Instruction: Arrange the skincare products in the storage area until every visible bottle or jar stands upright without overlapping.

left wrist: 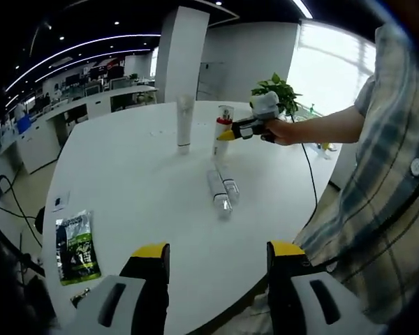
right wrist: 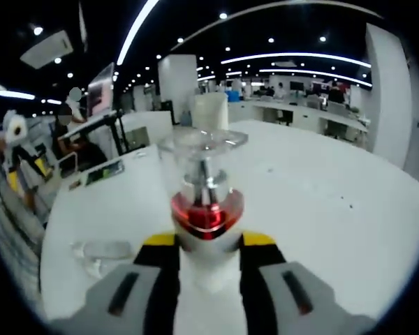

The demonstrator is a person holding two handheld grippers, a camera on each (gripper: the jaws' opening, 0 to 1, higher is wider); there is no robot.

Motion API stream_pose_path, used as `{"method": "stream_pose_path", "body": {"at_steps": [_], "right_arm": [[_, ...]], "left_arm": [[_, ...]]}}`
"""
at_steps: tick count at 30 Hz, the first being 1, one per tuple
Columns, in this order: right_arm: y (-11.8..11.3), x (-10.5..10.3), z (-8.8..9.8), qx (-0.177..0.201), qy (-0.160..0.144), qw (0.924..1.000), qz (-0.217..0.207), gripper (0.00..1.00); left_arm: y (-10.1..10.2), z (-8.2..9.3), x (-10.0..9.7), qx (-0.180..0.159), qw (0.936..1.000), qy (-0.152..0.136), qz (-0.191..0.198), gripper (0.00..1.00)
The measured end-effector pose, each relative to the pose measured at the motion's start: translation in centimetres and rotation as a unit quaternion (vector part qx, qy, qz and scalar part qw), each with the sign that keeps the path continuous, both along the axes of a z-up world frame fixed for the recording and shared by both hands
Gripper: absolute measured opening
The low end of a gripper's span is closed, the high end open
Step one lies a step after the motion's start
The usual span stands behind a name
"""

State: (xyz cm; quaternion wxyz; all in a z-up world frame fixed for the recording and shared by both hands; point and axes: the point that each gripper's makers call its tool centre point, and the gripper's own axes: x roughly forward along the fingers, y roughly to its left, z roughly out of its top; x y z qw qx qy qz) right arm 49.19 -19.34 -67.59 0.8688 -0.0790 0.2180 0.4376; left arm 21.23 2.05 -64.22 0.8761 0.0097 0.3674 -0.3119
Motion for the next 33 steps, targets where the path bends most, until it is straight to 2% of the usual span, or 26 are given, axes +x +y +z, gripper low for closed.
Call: {"method": "stream_pose_path", "body": {"at_steps": [5,19,27,33], "right_arm": [[0.3,1.0,0.4,0.003,-0.004,1.0,0.0,0.29],[0.9,5.9,1.2,0.018,-0.01,0.9991,-0.037,0.3],[1.5,7.1,0.2,0.015,-0.006,0.9988,-0.045,0.3],[1.6,6.9,-0.1,0.019,-0.004,0.9987,-0.047,0.3]], "left_arm": [[0.6,-0.4,0.0,0.005,0.9999,0.008,0.008,0.57],[0.5,-0.7,1.0,0.008,0.9997,0.015,0.016,0.56],[1.0,-0.7,1.5,0.012,0.9994,0.02,0.026,0.56],[1.0,-0.9,1.5,0.014,0.9993,0.024,0.027,0.56]]}}
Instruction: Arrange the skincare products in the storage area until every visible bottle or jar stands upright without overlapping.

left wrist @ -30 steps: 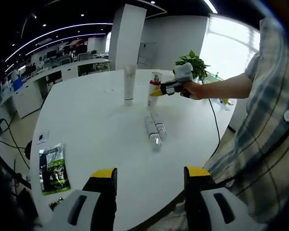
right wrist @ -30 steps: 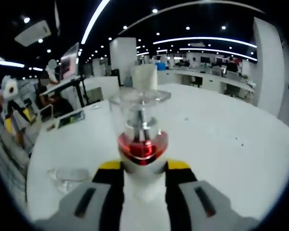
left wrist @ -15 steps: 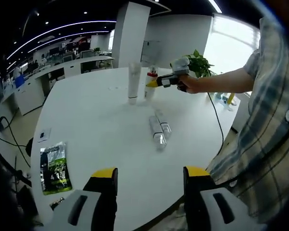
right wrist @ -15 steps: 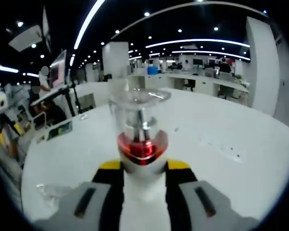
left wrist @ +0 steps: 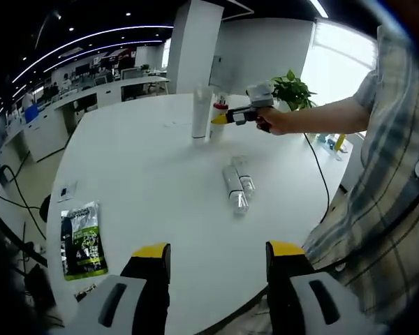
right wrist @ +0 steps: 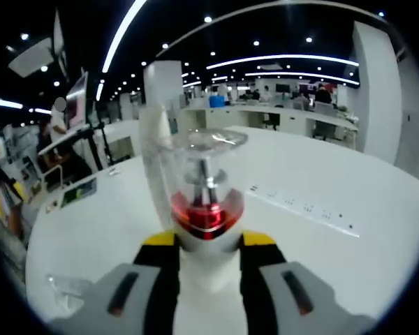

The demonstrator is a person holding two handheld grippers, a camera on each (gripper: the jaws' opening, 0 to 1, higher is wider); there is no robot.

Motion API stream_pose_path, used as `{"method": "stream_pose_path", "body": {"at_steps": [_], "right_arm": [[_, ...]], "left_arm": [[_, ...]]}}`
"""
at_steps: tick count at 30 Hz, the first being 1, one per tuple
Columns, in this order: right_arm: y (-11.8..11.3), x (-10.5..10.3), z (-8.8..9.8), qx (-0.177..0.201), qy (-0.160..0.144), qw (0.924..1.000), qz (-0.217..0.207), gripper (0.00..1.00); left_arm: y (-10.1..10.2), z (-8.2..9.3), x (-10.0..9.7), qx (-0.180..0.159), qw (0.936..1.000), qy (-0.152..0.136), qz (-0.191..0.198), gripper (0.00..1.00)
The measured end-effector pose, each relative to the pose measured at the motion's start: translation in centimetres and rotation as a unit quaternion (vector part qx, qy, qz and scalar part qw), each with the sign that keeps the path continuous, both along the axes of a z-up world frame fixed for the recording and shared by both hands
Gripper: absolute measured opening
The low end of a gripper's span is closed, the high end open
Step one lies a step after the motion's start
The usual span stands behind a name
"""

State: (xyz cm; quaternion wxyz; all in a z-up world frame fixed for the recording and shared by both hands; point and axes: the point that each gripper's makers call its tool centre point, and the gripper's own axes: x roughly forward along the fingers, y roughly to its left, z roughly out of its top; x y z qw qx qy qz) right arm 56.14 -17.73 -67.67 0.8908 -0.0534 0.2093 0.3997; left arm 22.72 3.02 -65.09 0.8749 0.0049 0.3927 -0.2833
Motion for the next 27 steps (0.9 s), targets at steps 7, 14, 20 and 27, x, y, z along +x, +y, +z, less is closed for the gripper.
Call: {"method": "stream_pose_path", "body": {"at_steps": [7,14,20,27], "right_arm": [[0.1,0.0,0.0,0.007,-0.005,1.0,-0.003,0.3],[0.0,-0.2,0.0,0.021,-0.018,0.9996,-0.007,0.32],[0.2,-0.1,0.4,0.036,-0.009,0.9993,0.002,0.37],[-0.6,-1.1,-0.6,0.007,0.002,0.9983,0.058,0.38]], "left_arm": [[-0.3,0.0,-0.2,-0.002,1.0,0.001,0.004,0.56],[-0.4,-0.2,-0.4,-0.002,1.0,0.003,0.006,0.56],[-1.2,-0.2,-0.7,-0.003,1.0,0.004,-0.003,0.57],[-1.0,-0.4,-1.1,-0.003,0.9999,0.008,-0.006,0.57]]}}
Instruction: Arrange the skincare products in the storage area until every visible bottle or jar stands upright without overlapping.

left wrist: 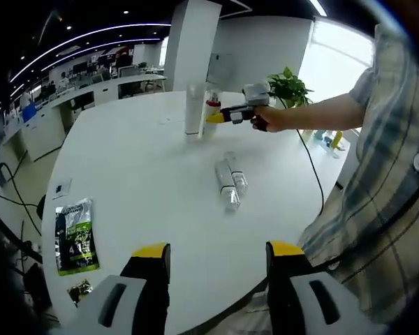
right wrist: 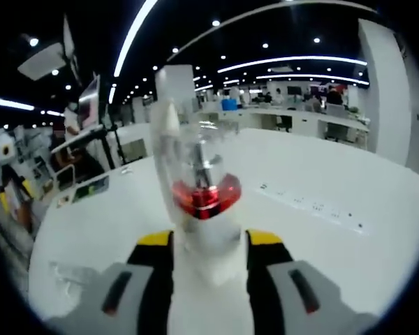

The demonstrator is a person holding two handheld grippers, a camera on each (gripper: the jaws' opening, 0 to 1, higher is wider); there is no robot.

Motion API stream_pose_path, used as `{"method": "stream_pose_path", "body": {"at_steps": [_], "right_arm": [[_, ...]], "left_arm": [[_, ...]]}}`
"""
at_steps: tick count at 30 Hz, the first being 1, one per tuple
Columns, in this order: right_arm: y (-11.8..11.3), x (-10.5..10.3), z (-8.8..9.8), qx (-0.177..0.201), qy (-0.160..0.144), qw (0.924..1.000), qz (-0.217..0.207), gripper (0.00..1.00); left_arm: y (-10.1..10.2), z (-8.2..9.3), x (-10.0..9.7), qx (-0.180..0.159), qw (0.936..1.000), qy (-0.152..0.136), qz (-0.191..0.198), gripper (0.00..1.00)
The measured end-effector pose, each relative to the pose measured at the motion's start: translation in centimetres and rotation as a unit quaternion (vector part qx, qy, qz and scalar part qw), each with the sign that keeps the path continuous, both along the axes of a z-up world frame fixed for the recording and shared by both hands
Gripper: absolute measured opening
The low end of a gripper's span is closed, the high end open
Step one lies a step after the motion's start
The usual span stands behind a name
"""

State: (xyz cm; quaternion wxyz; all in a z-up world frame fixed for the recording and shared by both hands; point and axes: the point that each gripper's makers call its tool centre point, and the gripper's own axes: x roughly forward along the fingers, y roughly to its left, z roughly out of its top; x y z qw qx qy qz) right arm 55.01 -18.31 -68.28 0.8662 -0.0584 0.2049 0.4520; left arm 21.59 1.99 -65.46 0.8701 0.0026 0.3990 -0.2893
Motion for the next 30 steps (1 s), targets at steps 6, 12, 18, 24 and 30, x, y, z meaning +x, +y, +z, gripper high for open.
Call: {"method": "stream_pose_path", "body": {"at_steps": [6,12,18,24,30], "right_arm": [[-0.5,0.3,0.1,-0.022,-0.007,0.9992,0.032,0.33],[0.2,0.1,0.2,-0.026,-0.006,0.9984,0.05,0.28],[0.5,0.0,0.2,-0.026,-0.006,0.9984,0.05,0.28],[1.0,0.0,0.2,-0.024,-0.005,0.9985,0.048,0.28],[1.5,-0.2,0.2,-0.025,-0.003,0.9983,0.053,0.28]], "left_arm": [[-0.2,-0.2,-0.1,-0.001,1.0,0.001,-0.005,0.57],[-0.4,-0.2,-0.4,-0.002,1.0,0.001,-0.009,0.57],[0.0,-0.3,-0.6,-0.001,1.0,0.001,-0.004,0.56],[0.2,-0.4,-0.8,-0.002,1.0,0.002,-0.002,0.57],[0.5,-0.5,-0.8,-0.002,1.0,0.003,0.0,0.57]]}}
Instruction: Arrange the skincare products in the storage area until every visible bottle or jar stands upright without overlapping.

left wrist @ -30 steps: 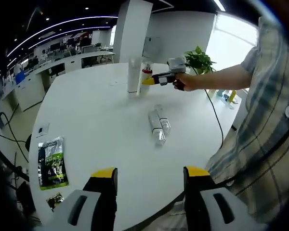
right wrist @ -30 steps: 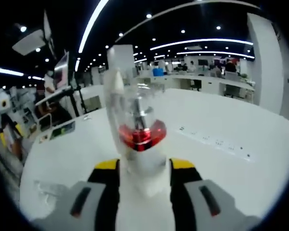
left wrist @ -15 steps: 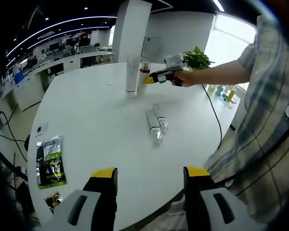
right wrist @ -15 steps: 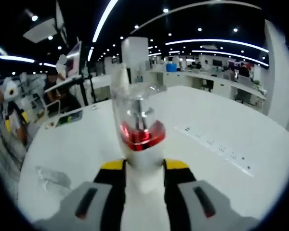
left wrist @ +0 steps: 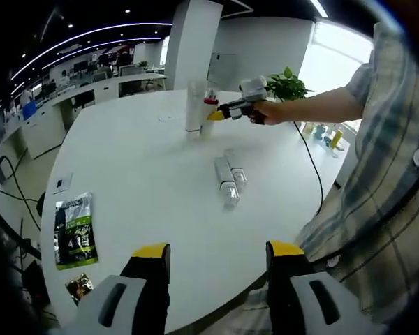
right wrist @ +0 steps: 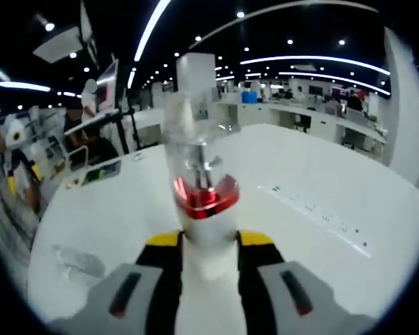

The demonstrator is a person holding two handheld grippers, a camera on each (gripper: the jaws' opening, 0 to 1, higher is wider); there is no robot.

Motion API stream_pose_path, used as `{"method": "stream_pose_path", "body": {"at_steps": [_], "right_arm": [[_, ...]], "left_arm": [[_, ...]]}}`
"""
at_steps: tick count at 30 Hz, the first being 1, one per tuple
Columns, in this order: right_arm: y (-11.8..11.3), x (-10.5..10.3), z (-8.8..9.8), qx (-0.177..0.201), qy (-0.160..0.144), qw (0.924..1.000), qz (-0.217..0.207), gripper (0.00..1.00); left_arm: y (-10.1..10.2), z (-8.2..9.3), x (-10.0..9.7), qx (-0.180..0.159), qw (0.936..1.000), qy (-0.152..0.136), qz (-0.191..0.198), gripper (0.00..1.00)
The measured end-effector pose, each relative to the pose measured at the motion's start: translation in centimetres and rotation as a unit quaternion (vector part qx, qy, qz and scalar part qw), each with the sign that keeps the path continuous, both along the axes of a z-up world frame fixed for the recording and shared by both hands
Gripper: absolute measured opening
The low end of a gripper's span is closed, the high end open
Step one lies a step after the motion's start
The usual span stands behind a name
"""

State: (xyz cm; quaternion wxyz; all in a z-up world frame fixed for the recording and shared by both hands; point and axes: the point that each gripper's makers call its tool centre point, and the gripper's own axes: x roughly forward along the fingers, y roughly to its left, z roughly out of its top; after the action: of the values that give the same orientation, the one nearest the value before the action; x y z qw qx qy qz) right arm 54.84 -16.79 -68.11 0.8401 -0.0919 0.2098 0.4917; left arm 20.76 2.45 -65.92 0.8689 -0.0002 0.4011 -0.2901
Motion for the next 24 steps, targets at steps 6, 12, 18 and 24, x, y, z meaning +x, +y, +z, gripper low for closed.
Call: {"method": "stream_pose_path", "body": {"at_steps": [6,12,18,24], "right_arm": [[0.1,0.0,0.0,-0.004,-0.002,1.0,0.001,0.28],[-0.9,-0.6,0.9,0.036,0.021,0.9981,-0.046,0.36],[-2.0,-4.2,-0.3,0.055,0.074,0.9932,-0.072,0.46],[-1.9,-9.2,-1.4,0.0,0.087,0.9962,0.008,0.47]], "left_arm": [[0.1,0.1,0.1,0.0,1.0,-0.002,0.001,0.57],[0.0,0.0,0.0,0.001,1.0,0.0,-0.003,0.57],[-0.3,0.0,0.2,-0.001,1.0,0.0,-0.006,0.57],[-1.3,0.0,0.1,-0.003,0.9996,-0.003,-0.026,0.57]]}}
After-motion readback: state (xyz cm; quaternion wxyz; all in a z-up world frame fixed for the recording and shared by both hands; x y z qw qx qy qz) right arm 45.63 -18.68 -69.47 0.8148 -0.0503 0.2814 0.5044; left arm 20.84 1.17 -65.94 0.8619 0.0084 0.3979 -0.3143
